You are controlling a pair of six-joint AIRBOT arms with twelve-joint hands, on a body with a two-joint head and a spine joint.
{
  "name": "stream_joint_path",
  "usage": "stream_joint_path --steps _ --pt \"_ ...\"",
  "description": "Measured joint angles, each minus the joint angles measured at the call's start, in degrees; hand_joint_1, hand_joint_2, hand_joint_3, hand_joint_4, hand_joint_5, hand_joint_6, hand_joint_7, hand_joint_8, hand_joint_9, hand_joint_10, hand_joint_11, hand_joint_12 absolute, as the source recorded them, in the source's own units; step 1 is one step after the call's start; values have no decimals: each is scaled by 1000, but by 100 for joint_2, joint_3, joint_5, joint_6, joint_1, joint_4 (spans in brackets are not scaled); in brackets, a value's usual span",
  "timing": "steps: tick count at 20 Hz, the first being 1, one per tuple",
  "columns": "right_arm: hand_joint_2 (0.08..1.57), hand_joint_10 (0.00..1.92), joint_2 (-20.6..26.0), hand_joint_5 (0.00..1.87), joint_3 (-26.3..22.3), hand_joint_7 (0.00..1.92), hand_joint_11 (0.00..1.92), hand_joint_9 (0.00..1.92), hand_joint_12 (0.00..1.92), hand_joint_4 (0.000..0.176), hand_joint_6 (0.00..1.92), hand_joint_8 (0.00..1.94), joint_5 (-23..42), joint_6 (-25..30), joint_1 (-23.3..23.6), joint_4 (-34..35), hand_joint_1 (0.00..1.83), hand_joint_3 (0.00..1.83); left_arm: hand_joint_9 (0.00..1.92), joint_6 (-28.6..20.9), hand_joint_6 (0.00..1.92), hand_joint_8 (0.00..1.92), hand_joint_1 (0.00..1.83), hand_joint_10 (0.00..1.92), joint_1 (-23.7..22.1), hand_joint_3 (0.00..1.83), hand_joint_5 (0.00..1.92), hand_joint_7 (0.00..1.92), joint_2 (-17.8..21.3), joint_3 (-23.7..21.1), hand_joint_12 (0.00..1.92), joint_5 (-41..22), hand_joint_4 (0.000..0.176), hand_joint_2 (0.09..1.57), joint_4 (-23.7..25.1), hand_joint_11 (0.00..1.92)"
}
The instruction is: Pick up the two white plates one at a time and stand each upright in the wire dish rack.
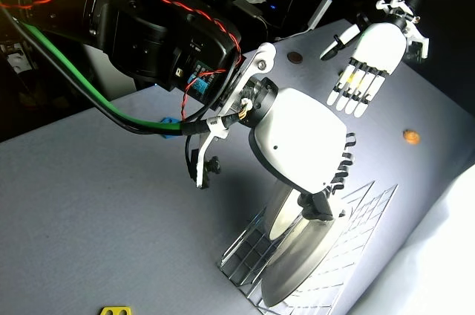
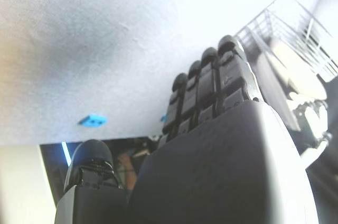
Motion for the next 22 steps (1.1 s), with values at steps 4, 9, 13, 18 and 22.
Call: stream_joint_path --steps 4,9,13,18,22 --pt "1103 3 0 967 0 1072 627 1131 982 0 1100 747 9 35 -39 -2 1228 1 0 0 0 3 0 0 0 2 0 9 0 0 0 0 0 1141 0 0" --pt "1073 7 2 908 0 945 451 906 830 0 29 10 20 37 -122 -4 1034 1 0 0 0 1 0 0 0 0 2 5 0 -7 0 -2 0 1141 0 0" --pt "1133 735 9 945 0 987 588 875 1176 0 1187 836 22 116 -122 11 1257 0 0 0 0 0 0 0 0 0 0 0 0 -7 0 -2 0 1140 2 0" --pt "1110 155 9 978 0 1039 627 1120 1125 0 1152 735 15 122 -140 -33 1242 1 0 0 0 0 0 0 0 0 0 1 0 -7 0 -7 0 1139 0 0" --pt "1122 48 9 978 0 982 559 1059 1059 0 1143 825 15 131 -140 -33 1232 3 0 0 0 1 0 0 0 0 0 4 0 -7 0 -11 0 1140 0 0"
